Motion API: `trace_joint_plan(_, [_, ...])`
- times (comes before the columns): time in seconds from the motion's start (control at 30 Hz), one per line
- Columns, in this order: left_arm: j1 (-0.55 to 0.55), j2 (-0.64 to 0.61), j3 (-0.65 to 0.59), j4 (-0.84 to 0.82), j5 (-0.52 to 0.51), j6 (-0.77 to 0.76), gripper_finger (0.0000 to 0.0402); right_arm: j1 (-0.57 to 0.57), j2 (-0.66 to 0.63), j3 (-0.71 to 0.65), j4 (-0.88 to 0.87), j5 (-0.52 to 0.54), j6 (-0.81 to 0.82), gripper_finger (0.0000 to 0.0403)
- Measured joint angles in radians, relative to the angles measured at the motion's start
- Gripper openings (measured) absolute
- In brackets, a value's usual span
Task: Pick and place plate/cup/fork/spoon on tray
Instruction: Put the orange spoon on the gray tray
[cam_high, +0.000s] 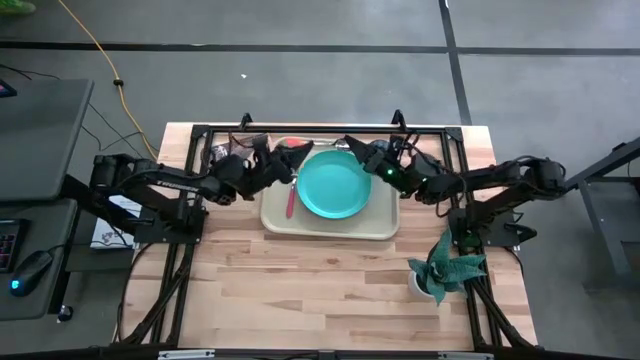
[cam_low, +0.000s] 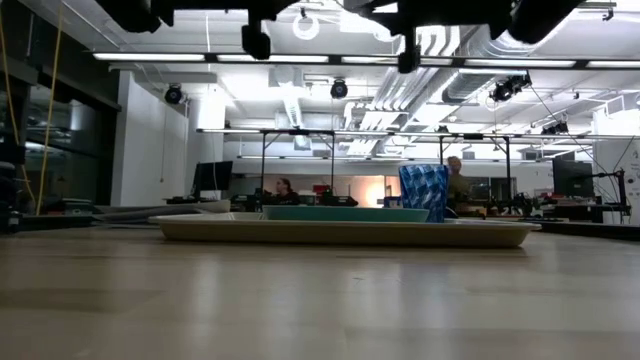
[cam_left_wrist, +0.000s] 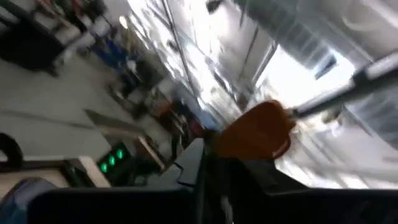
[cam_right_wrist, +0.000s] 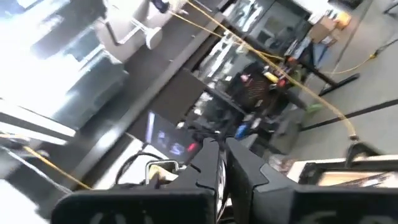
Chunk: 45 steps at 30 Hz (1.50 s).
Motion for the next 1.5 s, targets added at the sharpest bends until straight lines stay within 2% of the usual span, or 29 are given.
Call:
trace_joint_plan(0.23, [0.055, -0.151, 0.0, -0.412, 0.246, -0.007, 0.0128, -0.1, -0.282, 0.003, -0.469, -0.077, -0.133, 0.0002])
trace_joint_plan(0.37, [0.061, -0.247, 0.0, -0.6, 0.314, 0.053, 0.0171, -0.162, -0.416, 0.118, -0.996, -0.175, -0.226, 0.0001])
trace_joint_plan(0.47, [0.071, -0.285, 0.0, -0.651, 0.35, 0.072, 0.0193, -0.162, -0.4, 0.281, -1.346, -0.247, -0.32, 0.0001])
trace_joint_plan(0.6, [0.084, -0.254, 0.001, -0.661, 0.455, 0.045, 0.0212, -0.127, -0.264, 0.47, -1.567, -0.351, -0.435, 0.0001])
trace_joint_plan(0.77, [0.041, -0.145, 0.045, -0.7, 0.536, 0.072, 0.0221, -0.062, -0.078, 0.593, -1.566, -0.496, -0.505, 0.0001])
trace_joint_plan(1.0, [-0.013, -0.03, 0.107, -0.691, 0.53, 0.118, 0.0219, 0.003, 0.101, 0.626, -1.466, -0.612, -0.522, 0.0])
trace_joint_plan(1.37, [-0.041, 0.036, 0.11, -0.683, 0.541, 0.115, 0.0219, 0.027, 0.138, 0.628, -1.351, -0.62, -0.518, 0.0])
trace_joint_plan(1.5, [-0.047, 0.042, 0.11, -0.669, 0.539, 0.126, 0.0208, 0.027, 0.138, 0.628, -1.359, -0.62, -0.5, 0.0])
